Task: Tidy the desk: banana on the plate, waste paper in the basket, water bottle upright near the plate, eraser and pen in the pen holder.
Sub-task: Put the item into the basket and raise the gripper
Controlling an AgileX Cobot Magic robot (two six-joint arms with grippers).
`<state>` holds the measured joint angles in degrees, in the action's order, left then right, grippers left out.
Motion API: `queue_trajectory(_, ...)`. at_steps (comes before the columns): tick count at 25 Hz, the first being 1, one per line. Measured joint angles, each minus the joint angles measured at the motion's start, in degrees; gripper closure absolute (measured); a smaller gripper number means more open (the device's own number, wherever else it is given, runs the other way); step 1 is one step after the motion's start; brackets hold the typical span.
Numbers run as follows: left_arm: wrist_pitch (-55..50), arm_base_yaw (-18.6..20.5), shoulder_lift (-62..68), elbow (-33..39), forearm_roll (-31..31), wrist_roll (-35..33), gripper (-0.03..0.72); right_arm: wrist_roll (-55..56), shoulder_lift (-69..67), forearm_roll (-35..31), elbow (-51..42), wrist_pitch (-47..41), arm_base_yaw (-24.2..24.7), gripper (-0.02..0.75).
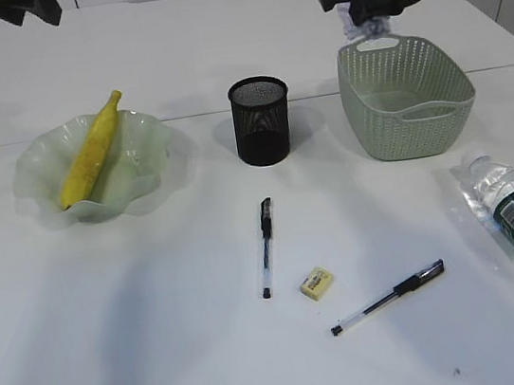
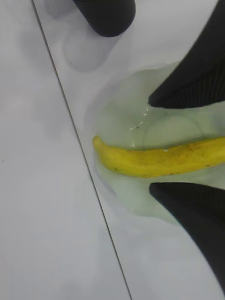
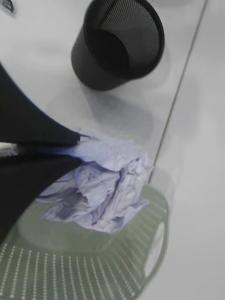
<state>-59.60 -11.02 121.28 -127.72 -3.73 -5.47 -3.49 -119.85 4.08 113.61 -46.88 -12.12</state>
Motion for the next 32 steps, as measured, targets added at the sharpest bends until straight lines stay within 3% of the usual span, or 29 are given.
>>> queue_trajectory(9,0.0,0.0,0.0,0.0,0.0,0.0,0.331,1.9,-1.0,0.3,0.1,2.7,6.5,0.727)
queue_trajectory(20,0.0,0.0,0.0,0.0,-0.8,0.0,0.331,2.0,-7.9,0.4,0.2,2.3,6.8,0.712)
queue_trajectory(23,-0.2,0.0,0.0,0.0,-0.8,0.0,0.331,2.0,-8.7,0.2,0.2,2.3,6.8,0.659)
queue_trajectory(29,-0.9,0.0,0.0,0.0,-0.8,0.0,0.331,2.1,-9.0,-0.2,0.2,2.4,6.8,0.446)
queue_trajectory(32,-1.6,0.0,0.0,0.0,-0.9,0.0,0.331,2.1,-9.0,-0.4,0.2,2.4,6.8,0.416)
